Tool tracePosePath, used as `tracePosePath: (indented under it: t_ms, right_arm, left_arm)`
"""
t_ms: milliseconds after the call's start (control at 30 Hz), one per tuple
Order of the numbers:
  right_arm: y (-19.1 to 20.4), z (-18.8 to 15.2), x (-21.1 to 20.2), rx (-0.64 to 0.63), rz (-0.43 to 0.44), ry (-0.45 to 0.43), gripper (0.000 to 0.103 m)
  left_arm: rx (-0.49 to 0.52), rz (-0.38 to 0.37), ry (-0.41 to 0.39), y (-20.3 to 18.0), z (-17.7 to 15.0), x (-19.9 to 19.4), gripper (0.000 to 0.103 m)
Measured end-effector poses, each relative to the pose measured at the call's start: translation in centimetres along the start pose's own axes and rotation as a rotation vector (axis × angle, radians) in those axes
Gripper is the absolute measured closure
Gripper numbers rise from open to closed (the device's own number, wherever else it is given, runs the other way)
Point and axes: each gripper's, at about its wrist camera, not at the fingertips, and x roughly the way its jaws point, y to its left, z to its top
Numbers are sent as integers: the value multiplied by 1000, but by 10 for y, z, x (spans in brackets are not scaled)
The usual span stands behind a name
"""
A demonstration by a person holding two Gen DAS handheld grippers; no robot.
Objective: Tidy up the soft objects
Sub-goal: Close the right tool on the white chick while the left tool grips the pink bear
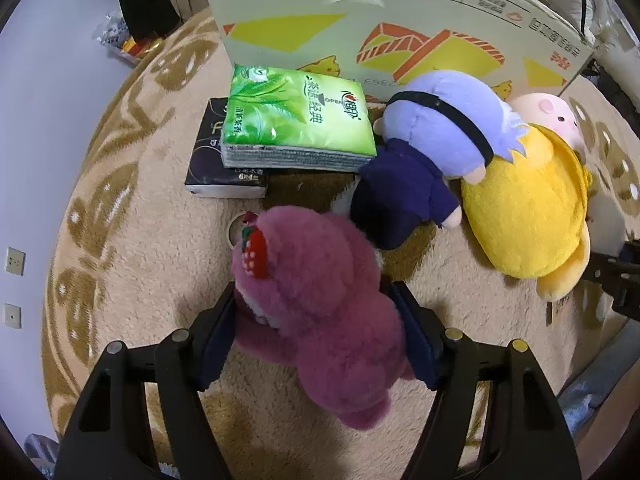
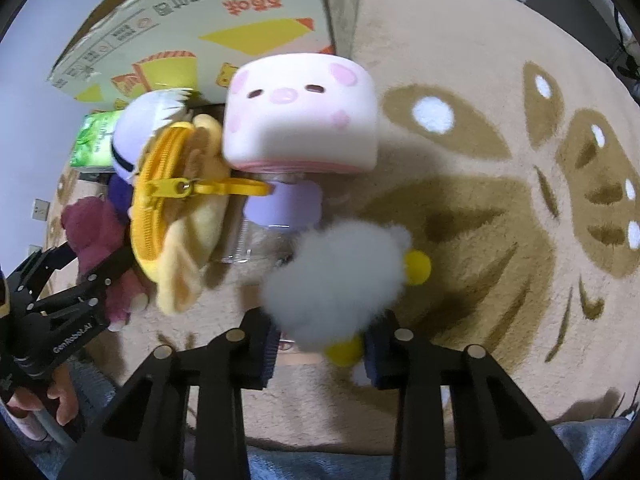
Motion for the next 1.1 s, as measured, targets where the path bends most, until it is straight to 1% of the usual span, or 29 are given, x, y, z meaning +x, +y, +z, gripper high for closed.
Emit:
tracePosePath:
  t_ms: [133, 200, 300, 433, 500, 533, 600, 700, 833, 867, 900, 967, 1033, 1100]
  right_arm:
    - [10, -4, -12, -32, -11, -32, 70]
    - [13, -7, -19, -42, -16, -54, 70]
    - [18, -11, -34, -54, -12, -104, 70]
    - [23, -15, -54, -61, -4, -176, 71]
    - [21, -15, -63, -60, -7, -223, 71]
    - [20, -16, -71, -62, -6, -256, 71]
    - [21, -20, -83, -60, 8, -313, 71]
    - [19, -23, -102, -50, 41, -407, 71]
    - [14, -25, -123, -31, 80, -542, 71]
    - [14, -26, -127, -33, 81, -578, 71]
    - [15, -27, -133, -37, 77, -615, 71]
    - [21, -31, -140, -55, 62, -680, 71]
    - [30, -32, -143, -88, 48, -734, 71]
    - [36, -33, -146, -118, 42, -780, 71]
  left_arm:
    - [15, 12, -23, -3, -6, -8, 31]
    - [12, 9, -42, -4, -7, -14, 31]
    - [2, -3, -83, -11, -19, -32, 31]
    - [-13, -6, -168, -11, -25, -53, 31]
    - [-31, 48, -253, -10, -29, -70, 31]
    - [-38, 75, -301, -9, -31, -79, 31]
    - [-56, 98, -365, -6, -35, -93, 31]
    - [-98, 84, -444, 0, -39, -113, 31]
    - [-126, 79, -496, 8, -37, -127, 31]
    - [-130, 82, -506, 15, -30, -127, 31]
    - [-135, 86, -518, 16, -30, -131, 31]
    - [-148, 95, -541, 30, -23, -130, 31]
    - [-163, 107, -593, 35, -23, -140, 31]
    - [-165, 109, -628, 39, -19, -149, 31]
